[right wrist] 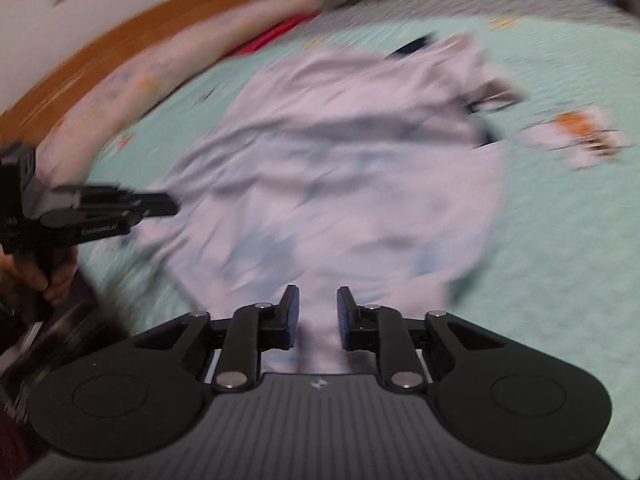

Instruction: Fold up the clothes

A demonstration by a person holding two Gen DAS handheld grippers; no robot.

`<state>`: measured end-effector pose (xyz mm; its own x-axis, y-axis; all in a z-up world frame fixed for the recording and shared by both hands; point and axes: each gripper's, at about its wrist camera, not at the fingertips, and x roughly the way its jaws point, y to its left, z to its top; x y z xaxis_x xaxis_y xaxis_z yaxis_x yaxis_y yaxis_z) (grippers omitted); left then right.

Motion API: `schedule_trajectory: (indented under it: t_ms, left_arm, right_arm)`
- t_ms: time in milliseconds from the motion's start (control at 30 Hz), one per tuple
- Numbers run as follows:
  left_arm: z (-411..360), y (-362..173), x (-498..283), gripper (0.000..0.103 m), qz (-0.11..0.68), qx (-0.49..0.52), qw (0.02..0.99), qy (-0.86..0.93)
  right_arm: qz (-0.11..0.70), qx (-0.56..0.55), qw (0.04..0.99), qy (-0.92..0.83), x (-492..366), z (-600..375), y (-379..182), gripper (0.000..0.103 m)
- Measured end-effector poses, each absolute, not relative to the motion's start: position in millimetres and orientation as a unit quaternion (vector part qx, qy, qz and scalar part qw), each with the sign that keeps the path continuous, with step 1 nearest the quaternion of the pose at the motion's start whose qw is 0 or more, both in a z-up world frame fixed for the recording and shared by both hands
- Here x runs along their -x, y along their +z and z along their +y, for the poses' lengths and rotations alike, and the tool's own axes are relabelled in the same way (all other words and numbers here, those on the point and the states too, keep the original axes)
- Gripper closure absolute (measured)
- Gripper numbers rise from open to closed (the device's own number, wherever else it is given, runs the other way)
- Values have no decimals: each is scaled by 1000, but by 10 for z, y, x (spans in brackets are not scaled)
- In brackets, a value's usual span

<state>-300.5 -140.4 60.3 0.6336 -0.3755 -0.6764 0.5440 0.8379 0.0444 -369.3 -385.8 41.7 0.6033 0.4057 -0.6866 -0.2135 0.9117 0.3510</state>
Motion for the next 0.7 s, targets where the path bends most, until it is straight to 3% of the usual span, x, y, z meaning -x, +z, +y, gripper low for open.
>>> schedule_trajectory:
  t_ms: [33, 167, 300, 400, 433, 467, 533, 633, 700]
  left_arm:
    - [-1412, 587, 3015, 82, 343, -131, 895, -254]
    - [-1380, 561, 3031, 82, 344, -143, 895, -244]
    - [-1356, 568, 3020, 80, 339, -141, 896, -248]
    - [-1436, 461, 2989, 76, 344, -173, 891, -243]
    - [-1433, 401, 2954, 76, 354, -176, 887, -238]
    - [-1430, 340, 2919, 75, 364, -179, 884, -233]
    - [-1338, 322, 2860, 74, 376, -161, 885, -220]
    - [-1164, 406, 2790, 75, 370, -123, 896, -212]
    - [-1049, 491, 2710, 75, 358, -98, 905, -207]
  right_arm:
    - [407, -113, 894, 148, 3619, -3915, 372, 101]
    - [379, -108, 918, 42, 3401, -4175, 283, 103]
    - [360, -148, 917, 80, 3475, -4133, 419, 98]
    - [386, -176, 893, 150, 3475, -3944, 379, 95]
    - [400, -181, 886, 149, 3436, -3916, 305, 87]
    - [413, -186, 880, 145, 3394, -3894, 225, 90]
    - [408, -220, 877, 131, 3377, -3940, 188, 92]
    - [388, -261, 873, 137, 3393, -3951, 274, 83]
    - [388, -270, 869, 147, 3398, -3918, 294, 83]
